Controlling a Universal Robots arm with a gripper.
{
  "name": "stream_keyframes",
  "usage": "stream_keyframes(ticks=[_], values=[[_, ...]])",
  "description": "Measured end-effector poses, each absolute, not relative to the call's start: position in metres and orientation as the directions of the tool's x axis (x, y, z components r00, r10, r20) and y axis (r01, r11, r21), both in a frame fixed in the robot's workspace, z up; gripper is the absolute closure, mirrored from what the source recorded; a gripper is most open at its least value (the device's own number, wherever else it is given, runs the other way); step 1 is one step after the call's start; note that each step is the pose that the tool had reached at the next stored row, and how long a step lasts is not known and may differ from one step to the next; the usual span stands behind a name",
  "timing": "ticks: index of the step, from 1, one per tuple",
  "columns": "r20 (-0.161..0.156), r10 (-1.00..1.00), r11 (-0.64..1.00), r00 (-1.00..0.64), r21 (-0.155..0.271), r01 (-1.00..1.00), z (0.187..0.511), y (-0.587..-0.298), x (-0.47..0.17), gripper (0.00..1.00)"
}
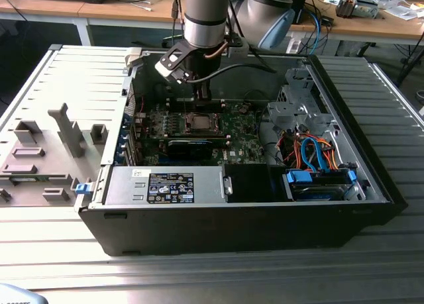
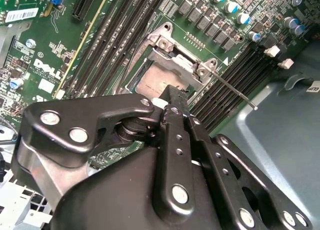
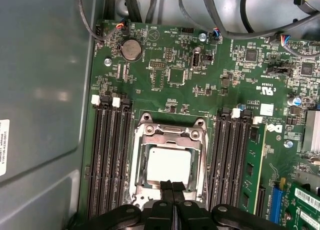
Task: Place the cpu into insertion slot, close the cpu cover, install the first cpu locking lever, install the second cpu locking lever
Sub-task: 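Close the cpu cover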
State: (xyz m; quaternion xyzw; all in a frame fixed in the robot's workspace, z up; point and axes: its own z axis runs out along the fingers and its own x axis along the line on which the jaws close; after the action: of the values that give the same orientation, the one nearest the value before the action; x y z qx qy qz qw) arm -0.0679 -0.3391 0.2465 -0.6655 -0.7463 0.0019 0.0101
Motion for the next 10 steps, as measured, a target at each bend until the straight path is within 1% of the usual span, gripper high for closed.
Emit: stream_keyframes(ticks=[10], values=[[0.013,0.993,0.114,-0.114,-0.016,0.993,0.2460,-0.3391,-0.0758,0.89]])
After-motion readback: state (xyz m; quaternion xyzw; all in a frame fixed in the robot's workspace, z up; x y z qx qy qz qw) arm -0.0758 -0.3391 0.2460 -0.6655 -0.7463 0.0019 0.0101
